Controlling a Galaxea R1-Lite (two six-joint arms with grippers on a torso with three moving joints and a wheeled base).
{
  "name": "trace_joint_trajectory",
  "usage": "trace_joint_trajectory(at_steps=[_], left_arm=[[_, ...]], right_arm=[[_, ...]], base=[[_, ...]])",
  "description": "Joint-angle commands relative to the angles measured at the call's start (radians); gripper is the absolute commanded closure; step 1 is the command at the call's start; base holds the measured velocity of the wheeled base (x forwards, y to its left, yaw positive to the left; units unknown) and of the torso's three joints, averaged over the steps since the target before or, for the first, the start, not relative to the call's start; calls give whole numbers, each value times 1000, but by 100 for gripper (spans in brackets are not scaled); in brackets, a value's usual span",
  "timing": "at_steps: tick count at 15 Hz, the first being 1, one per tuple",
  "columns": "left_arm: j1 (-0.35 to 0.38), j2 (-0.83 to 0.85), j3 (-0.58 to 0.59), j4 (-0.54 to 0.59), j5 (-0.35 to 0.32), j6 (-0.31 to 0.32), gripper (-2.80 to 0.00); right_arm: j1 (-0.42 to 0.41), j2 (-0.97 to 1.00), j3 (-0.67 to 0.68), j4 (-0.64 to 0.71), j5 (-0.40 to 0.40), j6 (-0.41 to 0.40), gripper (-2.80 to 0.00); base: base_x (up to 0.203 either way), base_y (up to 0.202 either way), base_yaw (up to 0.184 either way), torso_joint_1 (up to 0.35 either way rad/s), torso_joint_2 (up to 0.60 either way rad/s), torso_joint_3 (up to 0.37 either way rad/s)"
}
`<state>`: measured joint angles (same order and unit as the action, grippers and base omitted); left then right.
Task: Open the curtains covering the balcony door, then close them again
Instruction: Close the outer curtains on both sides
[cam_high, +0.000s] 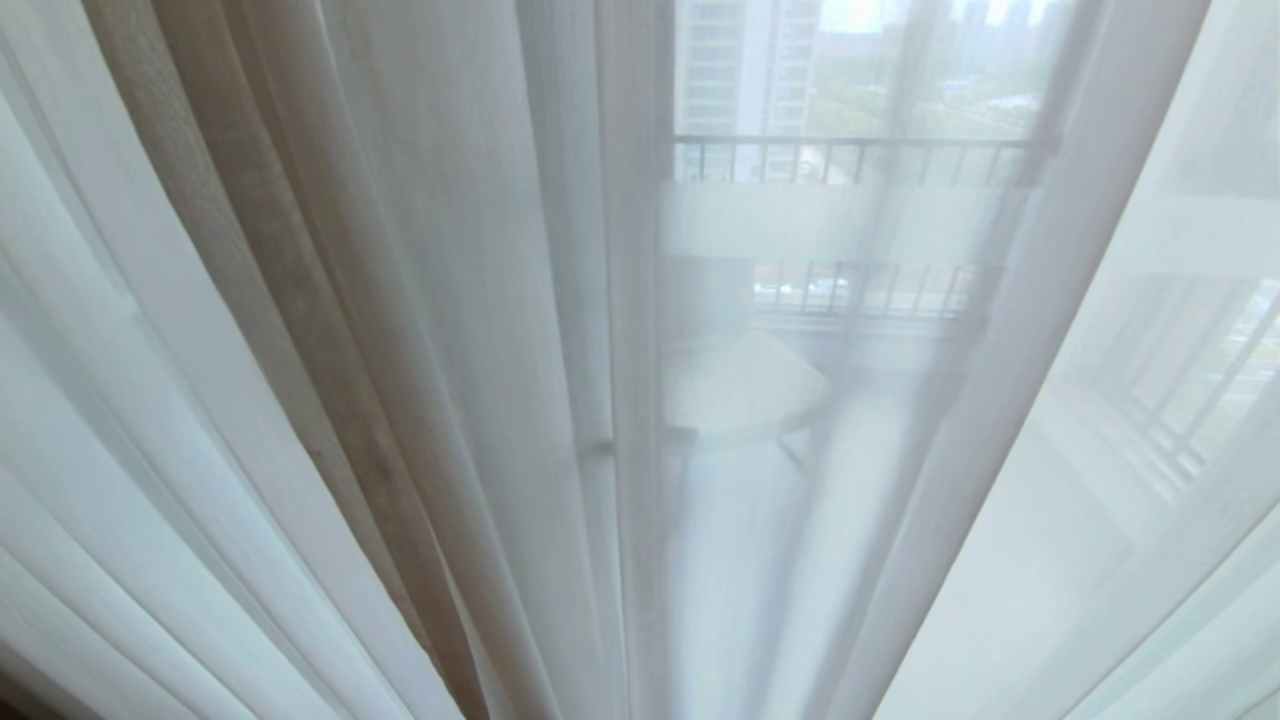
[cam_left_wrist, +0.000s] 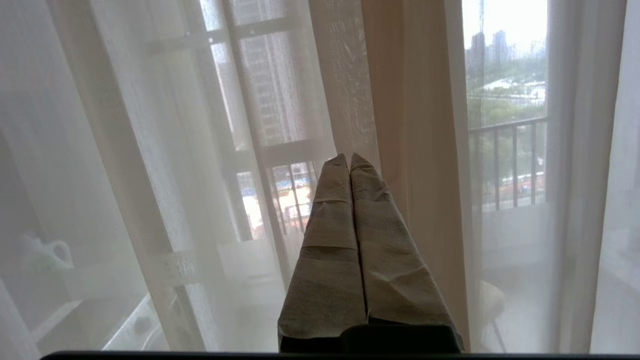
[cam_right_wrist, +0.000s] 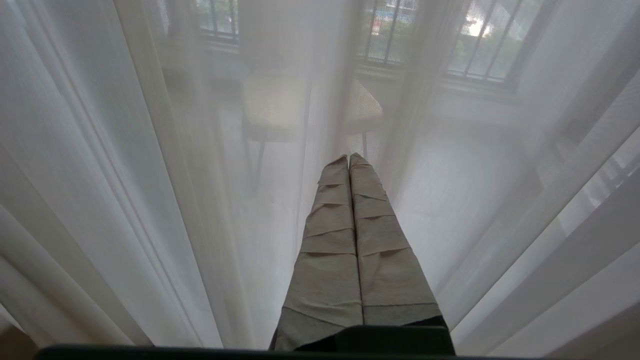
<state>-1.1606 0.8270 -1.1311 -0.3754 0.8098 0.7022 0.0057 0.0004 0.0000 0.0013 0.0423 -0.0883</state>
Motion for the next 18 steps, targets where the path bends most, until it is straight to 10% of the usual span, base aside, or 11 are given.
trace_joint_trajectory(at_steps=[1, 5, 9, 18], left_arm=[[1, -17, -1, -108, -26, 140, 0], [6, -24, -6, -338, -69, 409, 0], [183, 7, 12, -582, -103, 463, 0], [714, -93, 354, -675, -109, -16, 0]], right_arm=[[0, 0, 0, 0, 1, -1, 0], [0, 0, 0, 0, 1, -1, 0], [0, 0, 0, 0, 1, -2, 0], [0, 0, 0, 0, 1, -1, 0]], base=[[0, 0, 0, 0, 0, 0], [0, 0, 0, 0, 0, 0], [0, 0, 0, 0, 0, 0], [0, 0, 0, 0, 0, 0]])
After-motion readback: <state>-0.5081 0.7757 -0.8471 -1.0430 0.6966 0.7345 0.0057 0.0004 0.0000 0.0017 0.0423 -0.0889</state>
